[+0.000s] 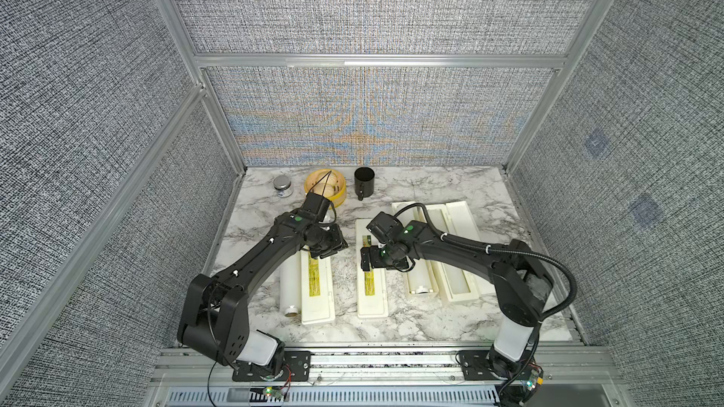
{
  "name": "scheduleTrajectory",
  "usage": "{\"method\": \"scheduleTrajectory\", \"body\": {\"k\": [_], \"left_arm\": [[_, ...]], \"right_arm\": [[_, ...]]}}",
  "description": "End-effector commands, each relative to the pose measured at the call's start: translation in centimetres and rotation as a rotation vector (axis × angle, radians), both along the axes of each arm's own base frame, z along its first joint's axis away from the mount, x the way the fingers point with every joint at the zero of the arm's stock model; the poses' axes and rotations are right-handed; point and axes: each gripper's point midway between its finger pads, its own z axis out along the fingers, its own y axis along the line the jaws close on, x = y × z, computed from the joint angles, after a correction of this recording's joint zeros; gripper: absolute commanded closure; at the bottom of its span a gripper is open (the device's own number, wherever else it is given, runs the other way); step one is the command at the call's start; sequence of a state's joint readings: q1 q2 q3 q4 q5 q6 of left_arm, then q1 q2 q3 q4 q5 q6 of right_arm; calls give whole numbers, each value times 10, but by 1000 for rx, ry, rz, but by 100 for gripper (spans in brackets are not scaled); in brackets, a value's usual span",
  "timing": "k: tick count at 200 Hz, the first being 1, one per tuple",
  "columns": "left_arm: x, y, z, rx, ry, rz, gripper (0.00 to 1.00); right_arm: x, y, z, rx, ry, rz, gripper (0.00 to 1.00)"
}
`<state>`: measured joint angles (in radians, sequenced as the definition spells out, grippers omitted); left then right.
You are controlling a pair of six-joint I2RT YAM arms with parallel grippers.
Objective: Put plastic wrap rolls into dispensers
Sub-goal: Close the lid at the center of the board, then pick up the lid from the center of the board.
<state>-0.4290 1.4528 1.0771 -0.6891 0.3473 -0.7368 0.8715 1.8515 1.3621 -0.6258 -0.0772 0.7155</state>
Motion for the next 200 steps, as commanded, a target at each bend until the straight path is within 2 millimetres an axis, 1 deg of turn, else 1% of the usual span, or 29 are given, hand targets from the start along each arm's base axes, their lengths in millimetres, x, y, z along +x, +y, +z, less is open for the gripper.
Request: {"method": "scheduleTrajectory", "body": {"k": [1, 17, 37, 53, 78, 115, 142, 156, 166, 180, 200], "left_arm": [[-7, 11, -4, 26, 12, -15, 59], [-8, 17, -5, 20, 11, -8, 59], [-9, 20, -7, 6, 8, -6, 59], [-10, 20, -8, -7, 7, -10, 59], [-10, 18, -10, -23, 3, -17, 59], [-11, 17, -12, -40, 2, -22, 59], [-11, 16, -13, -50, 3, -27, 59], [-11, 16, -13, -55, 4, -28, 60], [-10, 16, -12, -57, -1, -26, 60], [-8, 15, -10, -61, -8, -26, 60], [-7, 15, -9, -63, -8, -25, 60]], "right_arm": [[8, -1, -8, -58, -17, -60, 1], [7, 1, -18, -80, -5, -77, 1], [5, 0, -28, -129, 14, -98, 1], [3, -2, -33, -173, 13, -106, 1], [-1, 1, -40, -206, 25, -96, 1], [-9, 4, -60, -240, 75, -81, 1], [-10, 7, -64, -256, 73, -68, 1], [-11, 11, -63, -256, 66, -49, 2], [-10, 15, -58, -251, 46, -29, 5], [-7, 19, -44, -241, 4, 0, 7], [-1, 15, -20, -253, -49, 35, 8]]}}
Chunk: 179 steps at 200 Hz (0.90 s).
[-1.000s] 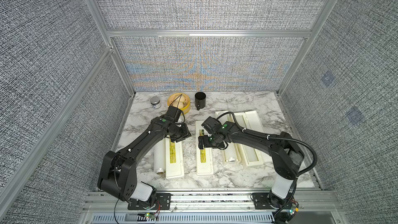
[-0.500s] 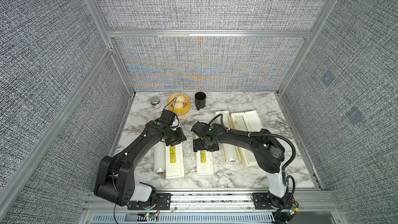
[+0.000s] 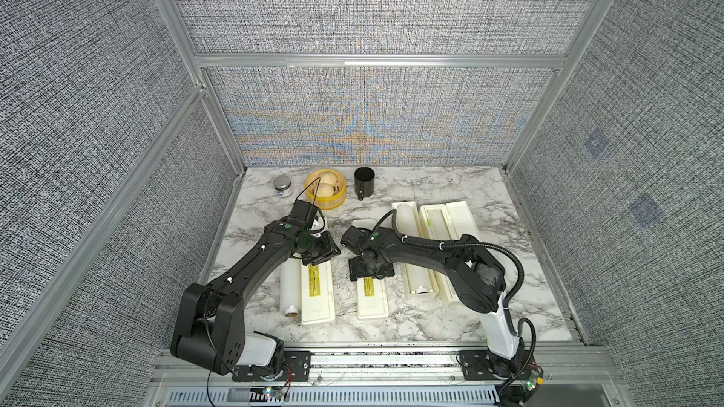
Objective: Put plastic wrap rolls into dispensers
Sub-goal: Pick up the lid from the center of the board, then close the lid on the plastic wrap cutting box.
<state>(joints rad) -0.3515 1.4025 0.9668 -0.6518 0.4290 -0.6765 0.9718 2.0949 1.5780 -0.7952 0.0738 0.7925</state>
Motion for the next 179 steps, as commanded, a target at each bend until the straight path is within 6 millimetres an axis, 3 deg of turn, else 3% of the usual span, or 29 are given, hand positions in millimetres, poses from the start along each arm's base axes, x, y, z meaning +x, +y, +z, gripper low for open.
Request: {"method": "scheduleTrajectory", "body": {"k": [1, 56, 98, 133, 179], "left_arm": [[5, -4, 5, -16, -29, -18, 60], [13, -14, 19, -71, -51, -28, 60], [23, -25, 28, -128, -65, -24, 60], [31, -49, 31, -173, -62, -60, 60], [44, -104, 32, -199, -55, -142, 58]], "right_arm": [[7, -4, 26, -21, -65, 58, 8], [17, -24, 86, 3, -180, 77, 9], [24, -57, 119, 10, -256, 46, 11], [33, -101, 115, -26, -253, -9, 11], [44, -144, 94, -37, -190, -18, 11]]}}
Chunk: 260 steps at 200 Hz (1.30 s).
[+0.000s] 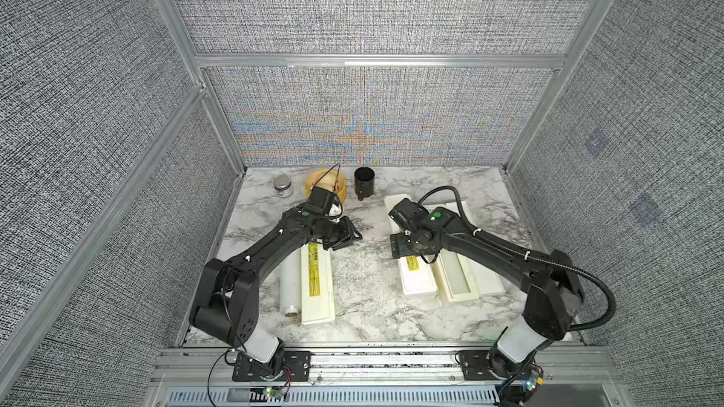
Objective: Put plastic wrap rolls into dispensers
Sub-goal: Close the lid on the plastic wrap cutting box.
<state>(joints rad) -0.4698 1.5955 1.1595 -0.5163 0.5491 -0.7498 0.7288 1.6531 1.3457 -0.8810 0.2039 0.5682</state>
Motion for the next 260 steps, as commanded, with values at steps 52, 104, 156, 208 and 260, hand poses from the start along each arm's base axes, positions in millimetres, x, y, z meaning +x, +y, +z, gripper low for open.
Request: {"method": "scheduleTrajectory", "body": {"k": [52, 104, 156, 208, 260], "left_arm": [[29, -71, -3, -63, -3, -52, 58], [36, -85, -13, -71, 21, -47, 58], [40, -95, -17, -102, 31, -58, 53], [38, -96, -20, -111, 36, -73, 46], [21, -78, -38, -31, 66, -82, 42]], "right_arm": [[19, -11, -27, 81, 55, 43, 11], [26, -9, -42, 94, 96, 50, 11], [20, 1, -58, 129, 158, 72, 10], [2, 23, -72, 153, 234, 102, 10], [-15, 41, -61, 165, 221, 74, 10]]}}
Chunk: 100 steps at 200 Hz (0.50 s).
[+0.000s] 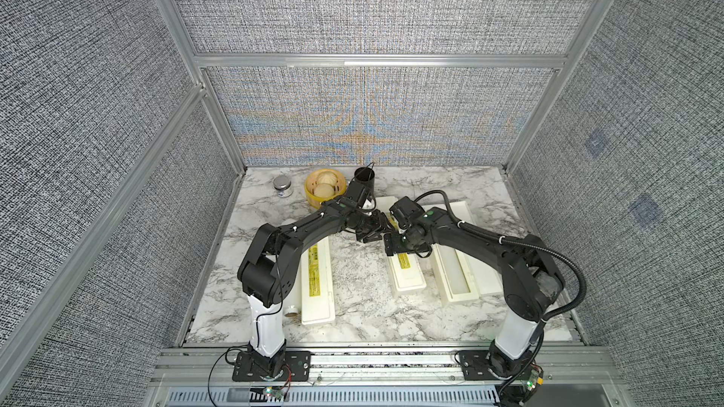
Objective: Put plastic wrap rolls into dispensers
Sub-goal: Close the lid on the plastic wrap cutting box.
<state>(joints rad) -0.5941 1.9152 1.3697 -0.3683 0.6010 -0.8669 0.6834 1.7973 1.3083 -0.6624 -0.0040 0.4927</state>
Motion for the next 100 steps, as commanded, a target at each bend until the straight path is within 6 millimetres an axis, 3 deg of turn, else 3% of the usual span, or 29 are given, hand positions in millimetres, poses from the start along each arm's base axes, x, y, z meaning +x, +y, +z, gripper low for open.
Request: {"method": "scheduleTrajectory", "body": {"k": [1, 39, 60, 100], "left_arm": [[-7, 9, -4, 39, -7, -15, 42], [-14, 18, -7, 51, 1, -15, 41], [-15, 23, -9, 51, 2, -3, 40], [-15, 21, -13, -8, 15, 20, 39]], "right_arm": [[-33, 3, -9, 9, 130, -7, 10], [-30, 13, 7, 61, 103, 18, 1], [-28, 16, 12, 94, 100, 17, 1], [-32, 23, 7, 137, 137, 21, 1]]}}
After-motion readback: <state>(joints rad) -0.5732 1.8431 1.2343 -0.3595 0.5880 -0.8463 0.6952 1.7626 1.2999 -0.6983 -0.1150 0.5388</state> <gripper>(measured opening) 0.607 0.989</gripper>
